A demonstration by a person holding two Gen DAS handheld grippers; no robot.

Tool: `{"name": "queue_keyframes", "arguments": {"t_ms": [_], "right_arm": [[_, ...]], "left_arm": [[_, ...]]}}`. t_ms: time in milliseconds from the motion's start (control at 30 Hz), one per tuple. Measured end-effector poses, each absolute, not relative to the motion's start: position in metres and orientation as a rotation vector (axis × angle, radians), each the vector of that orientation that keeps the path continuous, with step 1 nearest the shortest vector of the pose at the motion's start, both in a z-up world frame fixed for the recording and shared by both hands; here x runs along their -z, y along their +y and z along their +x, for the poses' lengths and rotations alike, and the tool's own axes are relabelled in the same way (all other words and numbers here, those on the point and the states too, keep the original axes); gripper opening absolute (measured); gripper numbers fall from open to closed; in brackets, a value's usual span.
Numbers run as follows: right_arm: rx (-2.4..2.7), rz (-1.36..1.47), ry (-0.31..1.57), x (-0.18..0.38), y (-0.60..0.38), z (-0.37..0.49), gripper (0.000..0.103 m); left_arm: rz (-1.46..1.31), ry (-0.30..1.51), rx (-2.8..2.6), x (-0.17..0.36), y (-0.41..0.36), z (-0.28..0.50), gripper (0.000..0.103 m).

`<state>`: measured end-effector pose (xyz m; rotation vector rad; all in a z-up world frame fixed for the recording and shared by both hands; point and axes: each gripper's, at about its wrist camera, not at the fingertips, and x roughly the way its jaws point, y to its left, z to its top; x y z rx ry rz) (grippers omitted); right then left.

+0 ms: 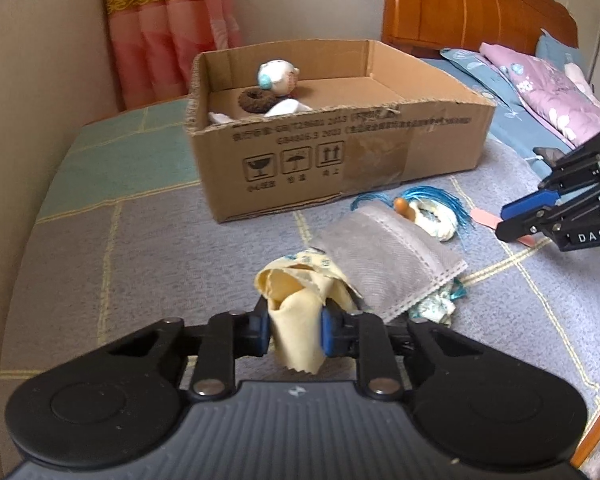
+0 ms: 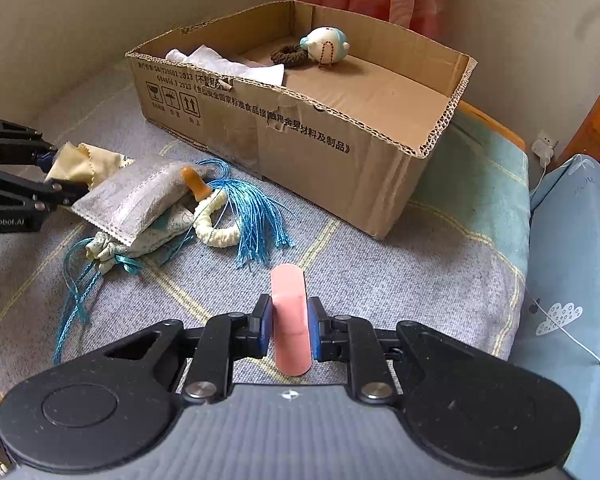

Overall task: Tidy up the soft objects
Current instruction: 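Grasp the pink strip with the right gripper while the left gripper grasps the yellow cloth, then carry the yellow cloth into the box and open the left gripper while the right holds the pink strip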

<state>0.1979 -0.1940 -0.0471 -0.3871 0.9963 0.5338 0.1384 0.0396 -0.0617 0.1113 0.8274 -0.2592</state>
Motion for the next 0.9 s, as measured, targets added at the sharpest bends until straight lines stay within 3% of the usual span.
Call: {"name": "queue_keyframes", "arguments": {"t_ms": [133,433,467,533,567,600,900], "right_arm": [[-0.530,-0.383,0.993,0.047,-0.194,0.197,0.022],[-0.522,-0.380,0.989,0.047,-0.194,0.197,0.023],[-0.520,-0.382,0.987,0.047,-0.193,0.196,0.023],[-0.519,-0.384,0.986,0.047,-0.193,0.196,0.023],[-0.520,-0.384,0.987,0.047,-0.194,0.196,0.024],[-0.520,-0.383,0.987,0.047,-0.194,0.196,0.024],[-0.523,-0.374,0.988,0.047,-0.195,0.197,0.024]], "left_arm": [[0.086,0.816,0.237,0.055,0.050,0.133,0.014],[0.090,0.826,0.184,0.054,0.069,0.133,0.015],[0.093,0.827,0.185,0.055,0.068,0.133,0.022],[0.120,0.830,0.195,0.056,0.064,0.133,0.047],[0.135,0.823,0.198,0.056,0.061,0.132,0.071],[0.147,0.805,0.200,0.056,0.057,0.131,0.080],[0.146,0.810,0.242,0.067,0.041,0.149,0.076]]}}
